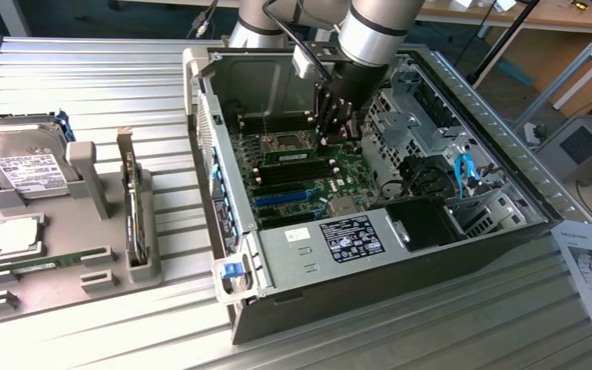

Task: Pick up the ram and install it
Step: 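Insert the ram into the slot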

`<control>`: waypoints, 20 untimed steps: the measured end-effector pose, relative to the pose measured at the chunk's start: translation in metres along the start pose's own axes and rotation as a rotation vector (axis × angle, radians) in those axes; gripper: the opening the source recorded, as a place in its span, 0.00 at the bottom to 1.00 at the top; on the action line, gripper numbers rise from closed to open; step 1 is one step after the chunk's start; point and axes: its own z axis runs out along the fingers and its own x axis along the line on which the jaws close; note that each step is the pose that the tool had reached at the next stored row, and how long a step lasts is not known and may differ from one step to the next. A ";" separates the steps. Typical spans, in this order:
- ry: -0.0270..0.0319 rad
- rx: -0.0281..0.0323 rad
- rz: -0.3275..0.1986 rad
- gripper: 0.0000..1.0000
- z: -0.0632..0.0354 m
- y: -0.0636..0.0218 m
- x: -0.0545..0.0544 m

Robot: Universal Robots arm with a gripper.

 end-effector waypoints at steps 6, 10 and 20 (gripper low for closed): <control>-0.0001 0.0001 0.000 0.12 0.0006 -0.0002 0.003; 0.0000 0.0000 0.000 0.12 0.0008 -0.0011 0.003; -0.0002 0.0001 0.000 0.12 0.0079 -0.0033 0.003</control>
